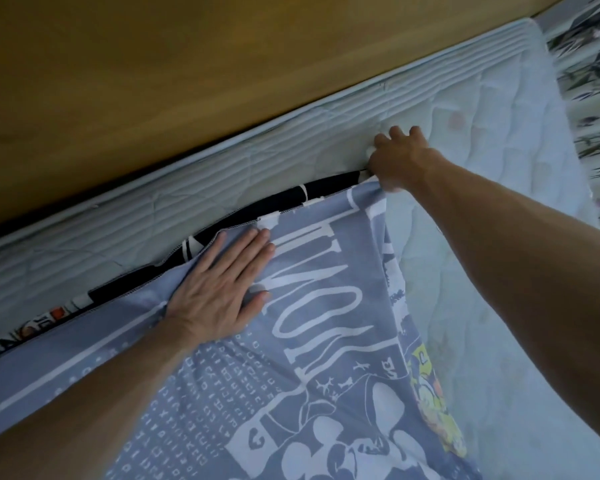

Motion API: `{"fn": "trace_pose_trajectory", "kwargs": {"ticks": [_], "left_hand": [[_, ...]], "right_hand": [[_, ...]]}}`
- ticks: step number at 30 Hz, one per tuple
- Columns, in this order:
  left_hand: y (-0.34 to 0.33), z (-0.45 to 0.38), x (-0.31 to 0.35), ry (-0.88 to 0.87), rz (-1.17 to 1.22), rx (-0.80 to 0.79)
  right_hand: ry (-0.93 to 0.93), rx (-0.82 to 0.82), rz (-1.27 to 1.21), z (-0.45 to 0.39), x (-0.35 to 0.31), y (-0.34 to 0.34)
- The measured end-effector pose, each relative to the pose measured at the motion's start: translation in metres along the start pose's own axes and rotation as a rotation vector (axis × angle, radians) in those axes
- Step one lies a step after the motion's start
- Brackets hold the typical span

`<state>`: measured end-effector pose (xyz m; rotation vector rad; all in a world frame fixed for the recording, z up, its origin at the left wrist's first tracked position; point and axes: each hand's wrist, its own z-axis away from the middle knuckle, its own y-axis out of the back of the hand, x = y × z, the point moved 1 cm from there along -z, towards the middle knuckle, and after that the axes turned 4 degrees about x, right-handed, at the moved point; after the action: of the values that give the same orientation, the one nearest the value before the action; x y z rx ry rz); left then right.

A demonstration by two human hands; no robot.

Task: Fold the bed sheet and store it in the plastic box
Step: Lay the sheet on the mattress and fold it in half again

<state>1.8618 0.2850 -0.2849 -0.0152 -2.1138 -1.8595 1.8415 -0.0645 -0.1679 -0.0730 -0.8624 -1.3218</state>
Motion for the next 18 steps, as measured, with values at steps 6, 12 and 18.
{"fn": "trace_pose_trajectory", "kwargs": {"ticks": [6, 12, 18], "left_hand": [[0.0, -0.002, 0.0, -0.012, -0.009, 0.001], [0.0, -0.002, 0.0, -0.008, 0.001, -0.003], [-0.001, -0.002, 0.0, 0.021, 0.003, -0.005]], "right_hand": [[0.262, -0.216, -0.255, -0.009, 0.01, 0.037], [0.149, -0.26, -0.021, -0.023, 0.025, 0.057], [0.012, 0.363, -0.347, -0.025, -0.016, 0.024]]}}
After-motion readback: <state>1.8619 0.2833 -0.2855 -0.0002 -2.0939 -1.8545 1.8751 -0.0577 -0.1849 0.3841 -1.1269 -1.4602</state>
